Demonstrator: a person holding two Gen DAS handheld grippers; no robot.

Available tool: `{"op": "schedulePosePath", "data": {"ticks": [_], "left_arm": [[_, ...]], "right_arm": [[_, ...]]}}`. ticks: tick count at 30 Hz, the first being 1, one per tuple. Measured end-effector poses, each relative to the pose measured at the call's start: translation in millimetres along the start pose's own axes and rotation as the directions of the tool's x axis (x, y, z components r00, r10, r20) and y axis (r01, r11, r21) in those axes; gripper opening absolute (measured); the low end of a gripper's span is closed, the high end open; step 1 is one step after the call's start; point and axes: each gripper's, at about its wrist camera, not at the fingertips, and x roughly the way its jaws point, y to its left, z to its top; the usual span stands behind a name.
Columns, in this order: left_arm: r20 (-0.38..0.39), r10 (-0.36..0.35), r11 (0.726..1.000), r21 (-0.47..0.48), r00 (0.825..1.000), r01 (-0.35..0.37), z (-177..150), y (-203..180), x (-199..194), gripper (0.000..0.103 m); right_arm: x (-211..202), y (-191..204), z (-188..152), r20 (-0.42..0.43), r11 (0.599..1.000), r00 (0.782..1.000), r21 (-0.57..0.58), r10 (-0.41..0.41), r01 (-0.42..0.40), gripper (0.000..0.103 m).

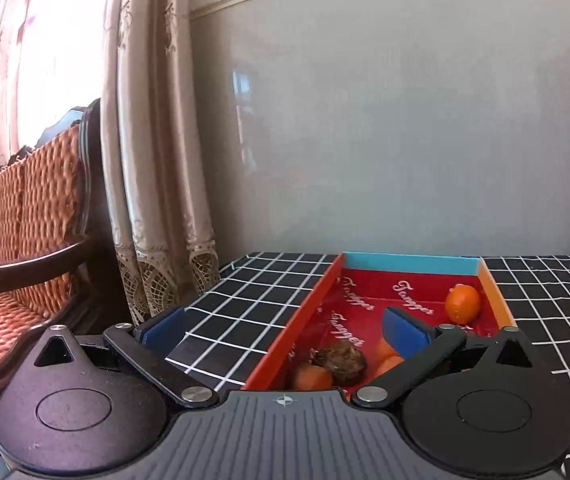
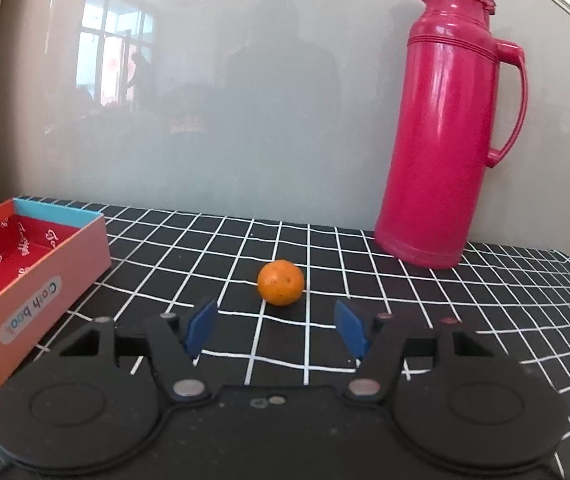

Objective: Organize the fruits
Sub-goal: 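Reach the right tool to the small mandarin and close on it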

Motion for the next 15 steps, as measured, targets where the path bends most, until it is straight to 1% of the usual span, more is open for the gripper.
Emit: {"op": "schedulePosePath", "data": {"ticks": [5, 10, 15], "left_arm": [[-0.012, 0.014, 1.0, -0.005, 1.0, -0.014, -1, 6, 6, 0.103], [-0.012, 0.026, 1.0, 0.003, 1.0, -0.026, -3, 11, 8, 0.103], [-0.01, 0.077, 0.997, -0.01, 0.997, -0.077, -6, 17, 15, 0.103]], "right_arm": [[15, 2, 6, 0.002, 1.0, 1.0, 0.008, 0.005, -0.005, 0.063], [33, 0, 12, 0.0, 1.0, 1.0, 0.019, -0.007, 0.007, 0.062], [49, -3, 12, -0.018, 0.999, 1.0, 0.028, -0.019, 0.019, 0.062]]}}
